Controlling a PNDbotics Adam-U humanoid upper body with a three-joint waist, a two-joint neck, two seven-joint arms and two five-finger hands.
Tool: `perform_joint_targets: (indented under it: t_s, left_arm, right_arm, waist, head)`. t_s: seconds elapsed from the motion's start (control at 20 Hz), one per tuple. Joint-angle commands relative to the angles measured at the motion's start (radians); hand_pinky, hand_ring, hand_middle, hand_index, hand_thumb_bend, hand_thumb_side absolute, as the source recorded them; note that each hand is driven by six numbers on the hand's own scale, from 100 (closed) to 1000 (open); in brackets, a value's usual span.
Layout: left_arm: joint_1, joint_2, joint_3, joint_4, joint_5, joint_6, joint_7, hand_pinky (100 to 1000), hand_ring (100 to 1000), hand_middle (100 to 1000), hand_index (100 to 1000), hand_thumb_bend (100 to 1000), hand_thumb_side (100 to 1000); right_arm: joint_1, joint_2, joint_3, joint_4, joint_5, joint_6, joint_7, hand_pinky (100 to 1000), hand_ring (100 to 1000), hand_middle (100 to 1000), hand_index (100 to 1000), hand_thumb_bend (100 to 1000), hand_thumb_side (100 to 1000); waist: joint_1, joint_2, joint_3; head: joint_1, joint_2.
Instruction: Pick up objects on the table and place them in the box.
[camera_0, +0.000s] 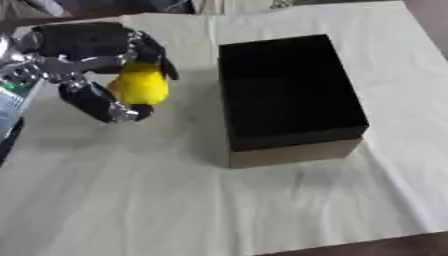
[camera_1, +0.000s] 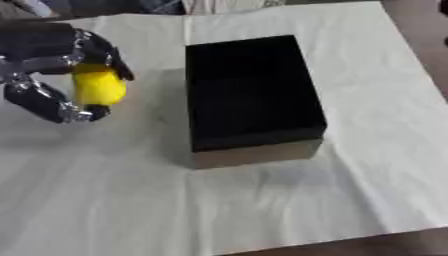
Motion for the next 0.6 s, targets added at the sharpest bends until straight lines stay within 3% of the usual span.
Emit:
perform_joint_targets:
  t_s: [0.05, 0.25, 0.6]
  left_arm:
    - [-0.066, -0.048, 0.037, 0.050, -0.044, -0.061, -0.033, 700, 647, 621, 807, 352, 100]
    - [-0.105, -0.105, 0.089, 0.120, -0.101, -0.062, 0.020, 701, 612, 614, 801, 352, 100]
    - [-0.110, -0.179, 0.145, 0.211, -0.208, -0.063, 0.127, 712, 617, 600, 800, 282, 100]
  right_arm:
    - [0.009, -0.078, -0.036, -0.016, -0.031, -0.047, -0.020, 929, 918, 610, 872, 100, 100]
    - [0.038, -0.117, -0.047, -0.016, -0.044, -0.095, -0.036, 925, 917, 605, 871, 100, 100]
    - [0.004, -0.147, -0.025, -0.016, -0.061, -0.102, -0.026, 921, 915, 603, 870, 100, 100]
  waist:
    - [-0.008, -0.016, -0.012]
    - [-0.018, -0.014, -0.047]
    - [-0.035, -0.011, -0.119]
  head:
    - [0.020, -0.003]
    - [0.048, -0.007]
    - [0.104, -0.005]
